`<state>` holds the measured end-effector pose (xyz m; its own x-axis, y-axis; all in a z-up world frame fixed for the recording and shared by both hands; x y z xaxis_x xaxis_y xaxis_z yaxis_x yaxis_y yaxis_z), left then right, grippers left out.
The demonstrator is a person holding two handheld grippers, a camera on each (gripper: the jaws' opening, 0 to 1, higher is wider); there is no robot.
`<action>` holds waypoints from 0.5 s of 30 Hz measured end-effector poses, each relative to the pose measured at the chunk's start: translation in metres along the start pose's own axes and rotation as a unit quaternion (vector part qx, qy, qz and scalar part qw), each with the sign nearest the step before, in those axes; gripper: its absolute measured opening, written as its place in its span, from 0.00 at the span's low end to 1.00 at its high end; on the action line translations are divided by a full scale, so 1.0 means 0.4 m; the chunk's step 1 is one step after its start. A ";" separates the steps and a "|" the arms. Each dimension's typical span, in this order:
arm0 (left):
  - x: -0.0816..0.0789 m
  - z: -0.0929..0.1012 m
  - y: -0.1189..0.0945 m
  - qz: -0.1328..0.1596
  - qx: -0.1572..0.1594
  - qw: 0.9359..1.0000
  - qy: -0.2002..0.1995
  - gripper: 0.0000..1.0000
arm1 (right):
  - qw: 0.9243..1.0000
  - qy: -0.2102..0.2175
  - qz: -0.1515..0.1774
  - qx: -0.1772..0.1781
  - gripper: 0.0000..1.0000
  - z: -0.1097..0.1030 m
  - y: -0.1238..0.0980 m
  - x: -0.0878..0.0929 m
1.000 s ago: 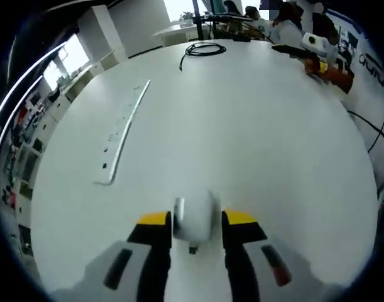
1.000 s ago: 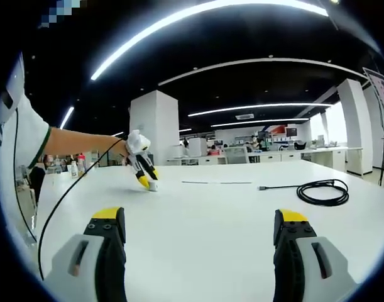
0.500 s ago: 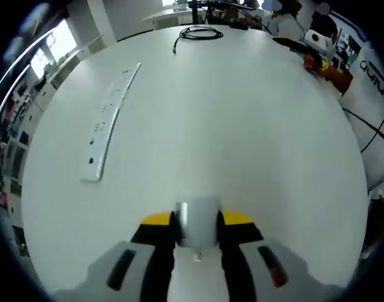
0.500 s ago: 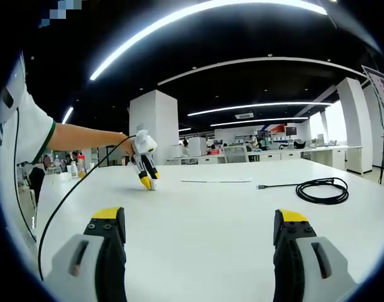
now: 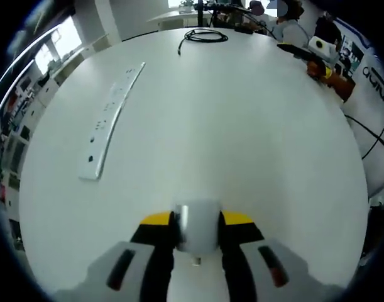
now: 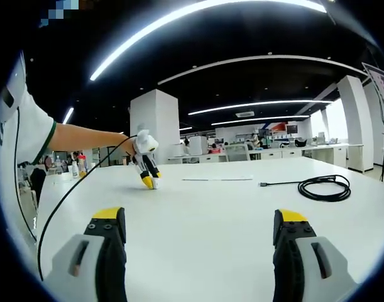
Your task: Plug the desk Type‑C cable into the charger adapter.
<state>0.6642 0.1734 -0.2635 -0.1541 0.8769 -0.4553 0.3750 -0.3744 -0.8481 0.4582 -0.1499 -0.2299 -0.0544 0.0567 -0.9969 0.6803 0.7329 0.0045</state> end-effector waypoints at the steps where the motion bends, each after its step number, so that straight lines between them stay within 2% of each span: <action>1: 0.001 -0.002 0.000 0.002 -0.001 1.000 0.000 0.26 | 1.000 0.001 0.000 0.000 0.99 -0.001 0.000 -0.001; 2: -0.006 0.015 -0.003 0.005 -0.004 1.000 0.000 0.26 | 1.000 0.001 0.001 0.000 0.99 -0.002 0.000 -0.001; 5: -0.008 0.023 -0.006 0.015 -0.013 1.000 -0.005 0.26 | 1.000 0.001 0.000 -0.001 0.99 -0.002 0.000 -0.001; 11: -0.012 0.018 -0.006 0.022 -0.024 0.999 -0.030 0.26 | 1.000 0.000 -0.003 -0.004 0.99 -0.008 0.004 0.000; 13: -0.004 -0.001 -0.004 0.025 -0.025 0.999 -0.035 0.26 | 1.000 0.000 -0.001 -0.005 0.99 -0.012 0.005 -0.003; 15: -0.016 0.026 -0.009 0.033 -0.025 0.999 -0.031 0.26 | 1.000 -0.002 -0.002 -0.006 0.99 -0.015 0.006 -0.006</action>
<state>0.6544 0.1661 -0.2605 -0.1840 0.8297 -0.5271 0.4307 -0.4140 -0.8020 0.4555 -0.1442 -0.2272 -0.0541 0.0512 -0.9972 0.6717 0.7409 0.0016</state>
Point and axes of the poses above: the point that each gripper's makers call its tool centre point, and the gripper's own axes: y roughly forward along the fingers, z roughly to its right, x roughly out of its underside, the point moved 3 cm from there along -y, roughly backward along the fingers, and after that the axes turned 15 degrees about -x, right-handed, at the moved point
